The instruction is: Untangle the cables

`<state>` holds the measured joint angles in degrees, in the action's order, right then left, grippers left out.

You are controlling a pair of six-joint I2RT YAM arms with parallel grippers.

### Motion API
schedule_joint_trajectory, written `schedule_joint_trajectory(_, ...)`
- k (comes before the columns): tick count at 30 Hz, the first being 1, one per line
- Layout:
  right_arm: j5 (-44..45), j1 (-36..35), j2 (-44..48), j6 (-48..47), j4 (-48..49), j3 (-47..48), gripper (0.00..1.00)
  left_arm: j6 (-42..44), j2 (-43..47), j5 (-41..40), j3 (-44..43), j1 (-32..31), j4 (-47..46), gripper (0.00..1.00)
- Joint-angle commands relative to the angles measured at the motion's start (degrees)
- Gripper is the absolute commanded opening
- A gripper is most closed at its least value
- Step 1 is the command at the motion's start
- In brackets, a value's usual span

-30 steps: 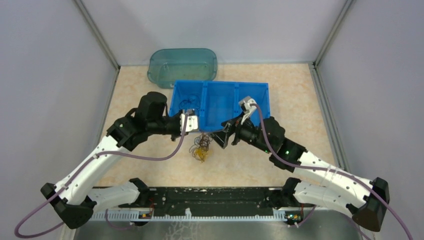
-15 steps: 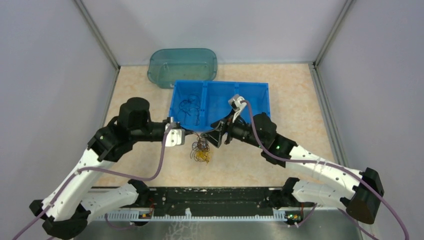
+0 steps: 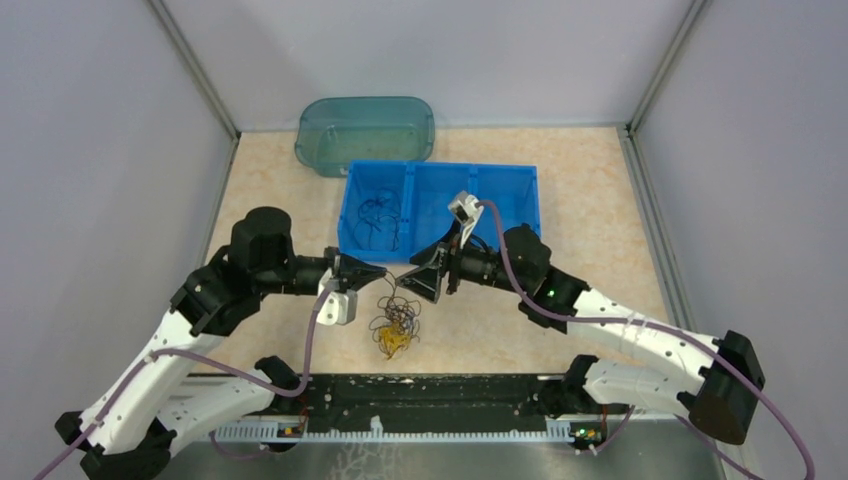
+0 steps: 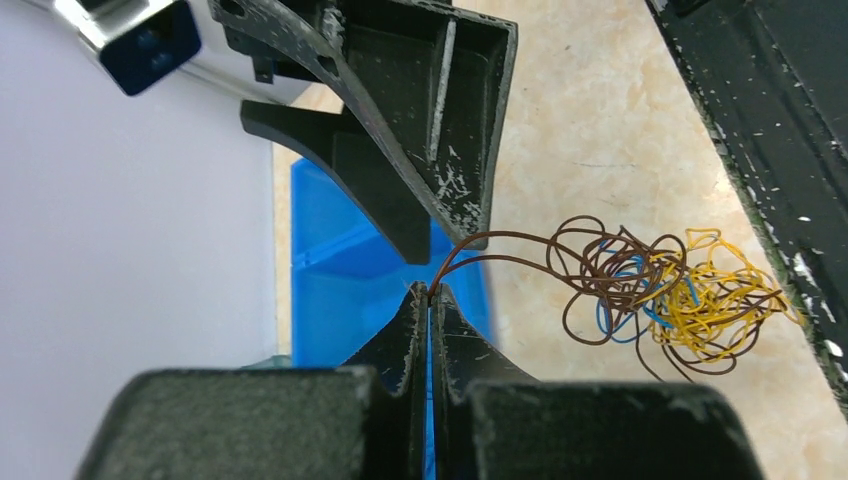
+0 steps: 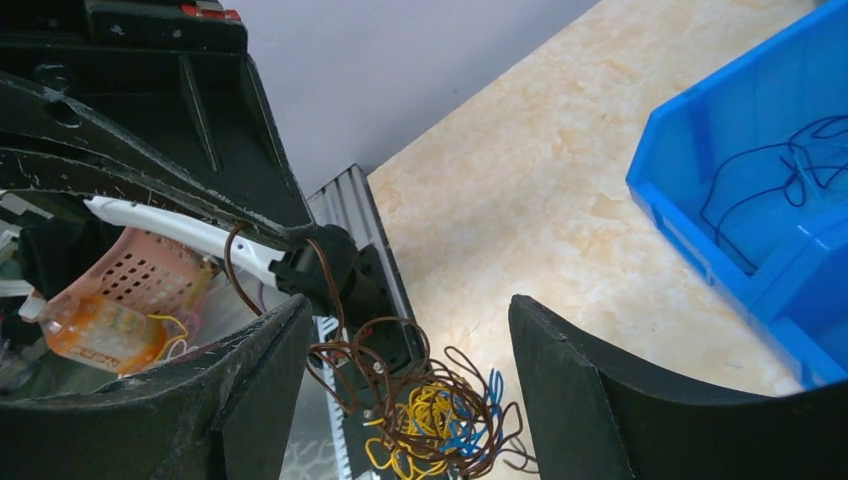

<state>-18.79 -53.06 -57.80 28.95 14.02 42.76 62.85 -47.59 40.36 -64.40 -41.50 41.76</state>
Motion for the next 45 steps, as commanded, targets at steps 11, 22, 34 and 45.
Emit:
schedule_joint_trajectory(11,-2.9,0.2,-4.6,3.2,8.8,2.1,0.71,2.5,0.3,3.4,0.6,-0.4,-5.0,0.0)
schedule_joint_trajectory(22,4.1,-3.9,-12.8,0.3,9.2,5.8,0.68,-9.9,-3.1,4.7,-4.3,-0.5,-11.4,0.0)
schedule_joint_trajectory(34,9.9,-5.8,-15.8,1.4,14.6,-3.3,0.63,-21.0,-7.2,3.8,-16.8,-0.5,-19.9,0.0)
schedule_joint_trajectory(45,12.8,-5.8,-15.8,4.0,18.8,-10.2,0.63,-23.2,-11.9,2.1,-31.0,-0.5,-26.2,0.0)
